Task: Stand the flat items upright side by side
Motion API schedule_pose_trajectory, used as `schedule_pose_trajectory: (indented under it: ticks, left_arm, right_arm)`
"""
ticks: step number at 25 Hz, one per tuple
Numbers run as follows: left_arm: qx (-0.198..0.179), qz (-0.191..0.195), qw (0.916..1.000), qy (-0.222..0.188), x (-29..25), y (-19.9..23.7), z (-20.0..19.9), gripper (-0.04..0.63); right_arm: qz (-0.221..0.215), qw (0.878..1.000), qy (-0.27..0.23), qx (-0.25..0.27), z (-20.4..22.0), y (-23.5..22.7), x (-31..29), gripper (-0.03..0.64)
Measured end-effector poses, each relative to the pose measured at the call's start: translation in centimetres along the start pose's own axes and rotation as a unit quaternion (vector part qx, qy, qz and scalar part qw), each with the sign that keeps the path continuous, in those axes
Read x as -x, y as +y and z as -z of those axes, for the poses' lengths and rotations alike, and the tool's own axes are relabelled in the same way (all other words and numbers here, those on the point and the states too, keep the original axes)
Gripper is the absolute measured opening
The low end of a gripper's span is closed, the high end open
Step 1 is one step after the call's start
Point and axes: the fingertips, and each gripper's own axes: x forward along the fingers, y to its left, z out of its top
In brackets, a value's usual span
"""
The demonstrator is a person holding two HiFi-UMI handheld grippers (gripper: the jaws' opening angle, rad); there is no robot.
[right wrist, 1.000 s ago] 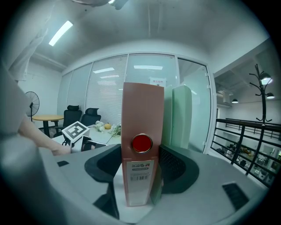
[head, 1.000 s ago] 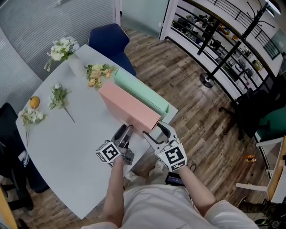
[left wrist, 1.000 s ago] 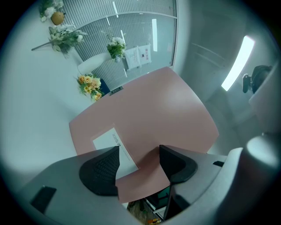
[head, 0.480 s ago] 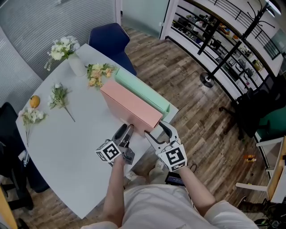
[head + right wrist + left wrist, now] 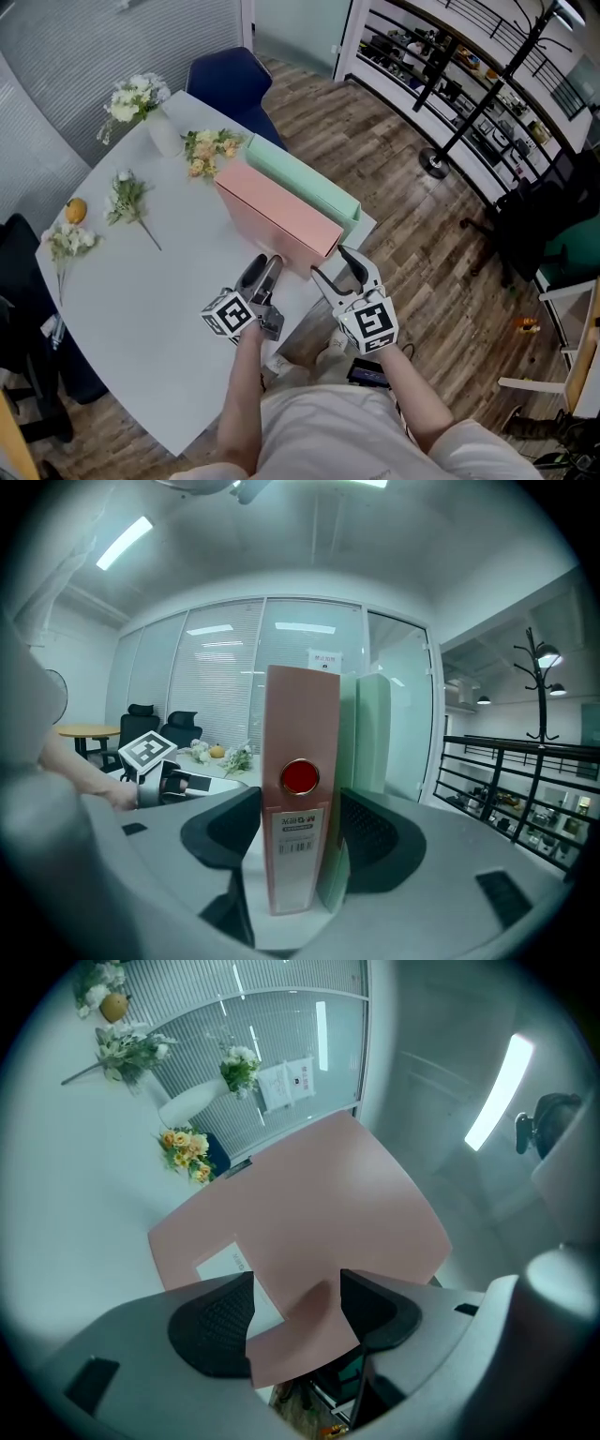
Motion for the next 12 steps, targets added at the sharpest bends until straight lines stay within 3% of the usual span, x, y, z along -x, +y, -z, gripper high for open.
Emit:
schedule_pose_trajectory:
  ticks: [5, 12]
  left_arm:
    - [-0.025, 0.011, 0.9996, -0.004, 1.3, -1.7, -0.4, 0.285]
    - [-0.095, 0.011, 0.9953, -0.009, 2.3, -5.4, -1.1, 0.285]
  right_arm:
    - [0.016, 1.0, -0.007, -0.013, 0.0, 0.4, 0.9, 0.279]
    - [0.022, 0.997, -0.038, -0.061, -1.1, 0.3, 2.4, 0.252]
